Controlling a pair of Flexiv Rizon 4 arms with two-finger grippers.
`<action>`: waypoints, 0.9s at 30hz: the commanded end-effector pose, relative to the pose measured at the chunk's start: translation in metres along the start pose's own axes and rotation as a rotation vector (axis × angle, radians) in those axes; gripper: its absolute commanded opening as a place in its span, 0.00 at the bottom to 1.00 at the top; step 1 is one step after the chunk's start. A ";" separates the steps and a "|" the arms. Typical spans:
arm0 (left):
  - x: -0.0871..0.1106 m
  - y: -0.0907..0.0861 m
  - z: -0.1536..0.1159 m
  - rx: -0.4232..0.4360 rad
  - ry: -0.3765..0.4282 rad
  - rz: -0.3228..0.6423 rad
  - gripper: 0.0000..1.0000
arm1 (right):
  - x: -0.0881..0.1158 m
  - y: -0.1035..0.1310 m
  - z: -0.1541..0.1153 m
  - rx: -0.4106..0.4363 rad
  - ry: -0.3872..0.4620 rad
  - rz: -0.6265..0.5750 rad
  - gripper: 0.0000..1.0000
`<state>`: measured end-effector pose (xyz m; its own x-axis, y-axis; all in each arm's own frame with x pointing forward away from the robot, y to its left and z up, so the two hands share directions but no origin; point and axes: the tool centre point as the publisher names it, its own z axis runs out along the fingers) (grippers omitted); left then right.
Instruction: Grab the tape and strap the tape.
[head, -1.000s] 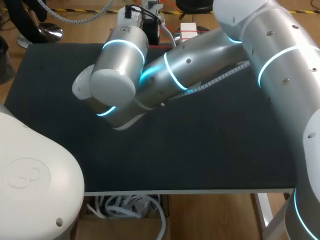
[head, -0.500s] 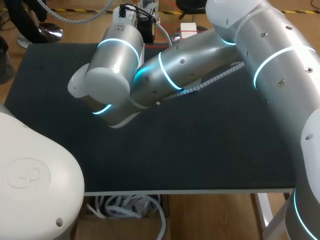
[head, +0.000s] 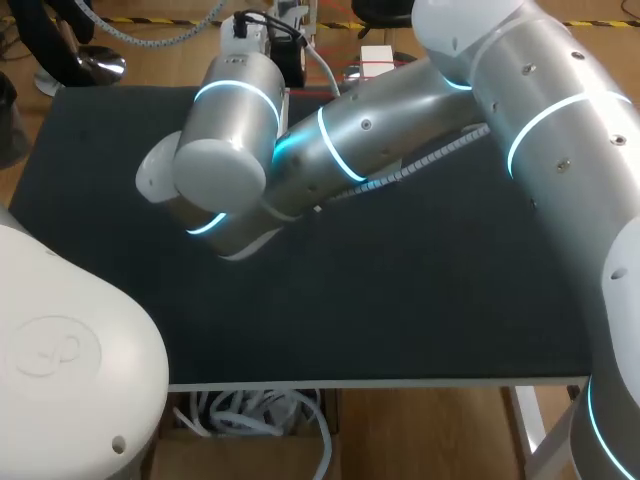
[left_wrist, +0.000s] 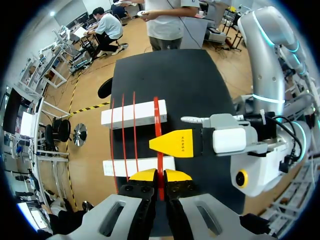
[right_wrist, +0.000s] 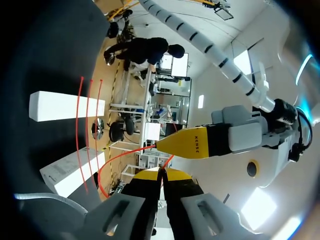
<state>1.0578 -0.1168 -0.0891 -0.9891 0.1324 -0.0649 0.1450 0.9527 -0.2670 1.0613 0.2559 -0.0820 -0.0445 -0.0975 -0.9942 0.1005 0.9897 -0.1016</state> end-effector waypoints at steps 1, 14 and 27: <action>0.000 -0.002 -0.001 -0.003 0.002 0.000 0.00 | -0.002 0.001 -0.002 -0.010 0.004 -0.006 0.00; 0.000 -0.002 -0.001 -0.003 0.002 0.000 0.00 | -0.004 0.003 -0.003 -0.013 0.003 -0.011 0.00; 0.000 -0.002 -0.001 -0.003 0.002 0.000 0.00 | -0.003 0.007 -0.003 -0.023 0.022 -0.009 0.00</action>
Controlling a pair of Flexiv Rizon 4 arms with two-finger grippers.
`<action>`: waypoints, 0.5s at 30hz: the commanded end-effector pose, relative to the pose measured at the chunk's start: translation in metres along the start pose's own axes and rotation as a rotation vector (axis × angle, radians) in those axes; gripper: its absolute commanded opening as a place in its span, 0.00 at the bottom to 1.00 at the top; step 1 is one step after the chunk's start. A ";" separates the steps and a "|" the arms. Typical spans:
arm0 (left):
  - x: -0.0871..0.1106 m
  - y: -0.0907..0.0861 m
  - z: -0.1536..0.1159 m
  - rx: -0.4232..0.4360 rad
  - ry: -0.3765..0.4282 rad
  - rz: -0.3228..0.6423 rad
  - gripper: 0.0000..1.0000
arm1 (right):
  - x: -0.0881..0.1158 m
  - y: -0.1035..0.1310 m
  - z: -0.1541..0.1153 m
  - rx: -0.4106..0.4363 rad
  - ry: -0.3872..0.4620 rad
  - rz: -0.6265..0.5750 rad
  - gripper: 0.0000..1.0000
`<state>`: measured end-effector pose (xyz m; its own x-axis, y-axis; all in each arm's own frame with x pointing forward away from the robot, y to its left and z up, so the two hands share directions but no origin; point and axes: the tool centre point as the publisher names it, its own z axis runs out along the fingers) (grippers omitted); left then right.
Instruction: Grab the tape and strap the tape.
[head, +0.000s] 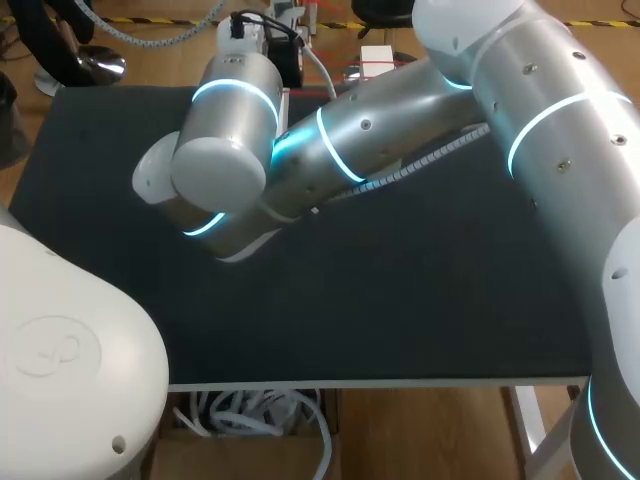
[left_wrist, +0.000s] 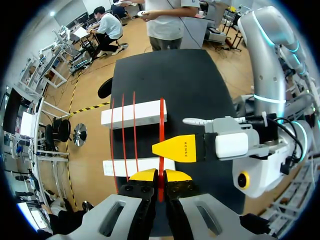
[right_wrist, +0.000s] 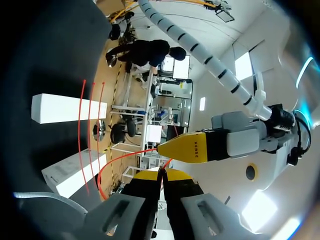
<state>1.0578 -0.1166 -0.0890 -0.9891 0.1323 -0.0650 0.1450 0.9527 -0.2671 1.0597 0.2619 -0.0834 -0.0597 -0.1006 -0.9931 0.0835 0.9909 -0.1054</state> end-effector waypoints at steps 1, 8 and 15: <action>0.000 -0.002 -0.001 -0.003 0.002 0.000 0.00 | -0.004 0.002 -0.001 -0.008 0.006 -0.006 0.00; 0.000 -0.002 -0.001 -0.003 0.002 0.000 0.00 | -0.006 0.005 -0.001 -0.017 0.006 -0.014 0.00; 0.000 -0.002 -0.001 -0.003 0.002 0.000 0.00 | -0.006 0.006 -0.001 -0.015 0.004 -0.022 0.00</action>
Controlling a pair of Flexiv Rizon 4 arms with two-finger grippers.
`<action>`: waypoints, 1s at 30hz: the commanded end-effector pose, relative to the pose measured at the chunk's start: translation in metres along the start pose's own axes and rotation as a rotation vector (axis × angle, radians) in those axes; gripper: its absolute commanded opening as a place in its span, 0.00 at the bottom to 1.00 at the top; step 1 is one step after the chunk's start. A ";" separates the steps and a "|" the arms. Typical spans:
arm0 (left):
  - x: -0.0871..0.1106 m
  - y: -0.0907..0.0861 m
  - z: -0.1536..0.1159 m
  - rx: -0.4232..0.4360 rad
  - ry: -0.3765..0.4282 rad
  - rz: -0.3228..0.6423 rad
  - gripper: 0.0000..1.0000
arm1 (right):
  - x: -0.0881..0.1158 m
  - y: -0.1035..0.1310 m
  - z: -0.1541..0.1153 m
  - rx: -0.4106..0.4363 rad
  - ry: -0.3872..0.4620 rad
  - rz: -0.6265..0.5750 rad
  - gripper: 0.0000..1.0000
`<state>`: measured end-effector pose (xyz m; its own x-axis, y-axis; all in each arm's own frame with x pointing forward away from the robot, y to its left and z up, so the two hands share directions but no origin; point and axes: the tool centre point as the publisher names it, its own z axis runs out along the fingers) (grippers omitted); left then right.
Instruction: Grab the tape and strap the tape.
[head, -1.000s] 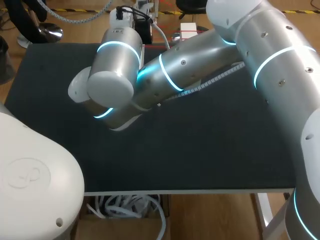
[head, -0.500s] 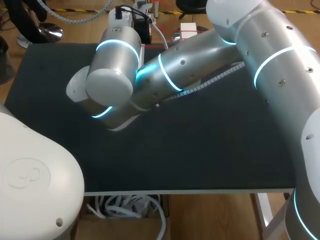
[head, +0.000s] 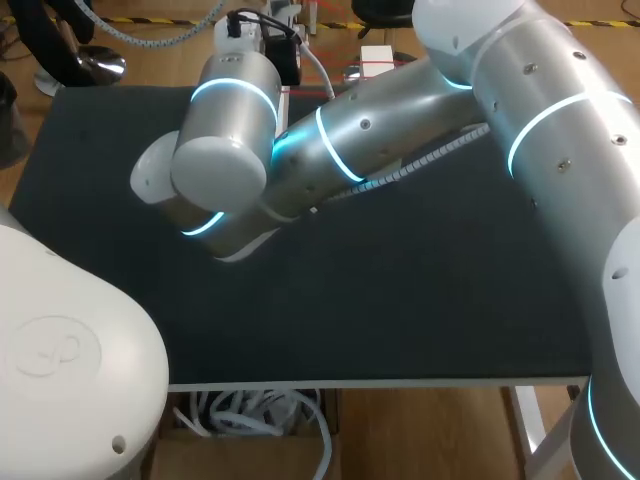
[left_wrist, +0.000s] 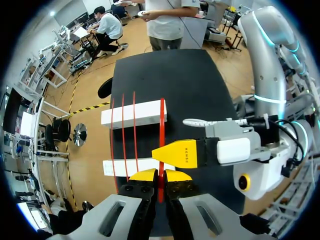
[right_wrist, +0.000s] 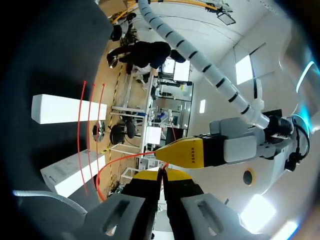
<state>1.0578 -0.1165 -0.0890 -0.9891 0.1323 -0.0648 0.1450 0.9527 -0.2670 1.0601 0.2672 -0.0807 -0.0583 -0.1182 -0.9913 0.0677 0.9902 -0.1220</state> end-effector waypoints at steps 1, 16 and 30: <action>0.000 -0.002 -0.001 -0.003 0.002 0.000 0.00 | -0.003 0.001 -0.001 0.000 0.007 -0.006 0.00; 0.000 -0.002 -0.001 -0.003 0.002 0.000 0.00 | -0.003 0.006 -0.001 -0.009 -0.008 -0.024 0.00; 0.000 -0.002 -0.001 -0.003 0.002 0.000 0.00 | -0.003 0.007 -0.001 -0.022 -0.024 -0.028 0.00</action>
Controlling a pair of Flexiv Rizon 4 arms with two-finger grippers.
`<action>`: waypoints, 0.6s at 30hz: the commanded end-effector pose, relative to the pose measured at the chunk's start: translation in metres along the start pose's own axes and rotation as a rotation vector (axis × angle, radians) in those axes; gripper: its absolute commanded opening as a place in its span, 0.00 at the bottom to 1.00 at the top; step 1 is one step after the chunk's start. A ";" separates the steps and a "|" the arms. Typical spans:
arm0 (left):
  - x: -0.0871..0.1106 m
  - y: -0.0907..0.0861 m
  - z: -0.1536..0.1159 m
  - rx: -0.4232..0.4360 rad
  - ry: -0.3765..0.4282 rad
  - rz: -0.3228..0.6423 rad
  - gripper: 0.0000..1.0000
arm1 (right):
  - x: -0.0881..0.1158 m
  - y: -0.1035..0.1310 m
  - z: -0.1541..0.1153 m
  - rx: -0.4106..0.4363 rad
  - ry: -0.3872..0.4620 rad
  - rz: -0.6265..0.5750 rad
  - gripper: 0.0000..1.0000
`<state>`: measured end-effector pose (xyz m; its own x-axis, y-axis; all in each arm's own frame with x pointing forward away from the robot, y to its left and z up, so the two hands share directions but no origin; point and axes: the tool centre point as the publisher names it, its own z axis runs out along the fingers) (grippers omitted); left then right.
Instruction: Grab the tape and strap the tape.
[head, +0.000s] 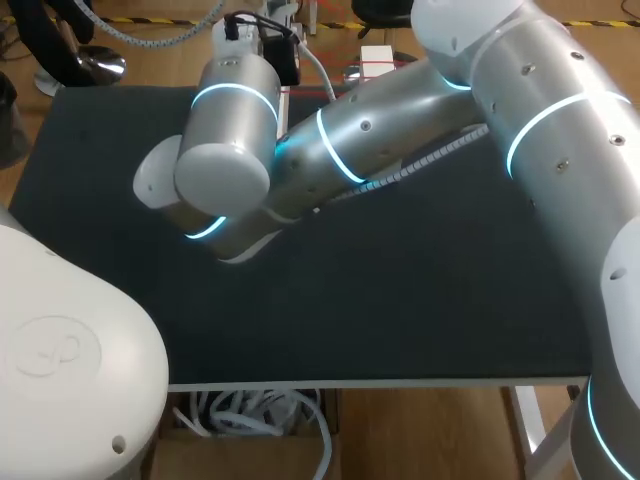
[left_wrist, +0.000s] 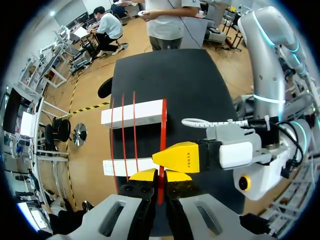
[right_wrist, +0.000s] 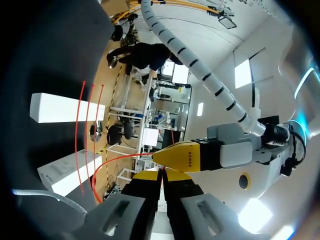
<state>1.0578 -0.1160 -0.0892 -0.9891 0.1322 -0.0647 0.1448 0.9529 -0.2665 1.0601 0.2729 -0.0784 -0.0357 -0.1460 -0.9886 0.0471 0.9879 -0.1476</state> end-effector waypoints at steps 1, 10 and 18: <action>0.000 -0.002 -0.001 -0.003 0.002 0.000 0.00 | 0.000 0.001 -0.001 -0.004 -0.002 0.000 0.00; 0.000 -0.002 -0.001 -0.003 0.002 0.000 0.00 | -0.002 0.000 -0.003 -0.020 -0.016 0.009 0.00; 0.000 -0.002 -0.001 -0.003 0.002 0.000 0.00 | -0.002 -0.003 -0.003 -0.025 -0.015 0.017 0.00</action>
<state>1.0574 -0.1167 -0.0893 -0.9890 0.1333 -0.0642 0.1457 0.9526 -0.2670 1.0580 0.2725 -0.0781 -0.0146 -0.1271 -0.9918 0.0301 0.9914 -0.1275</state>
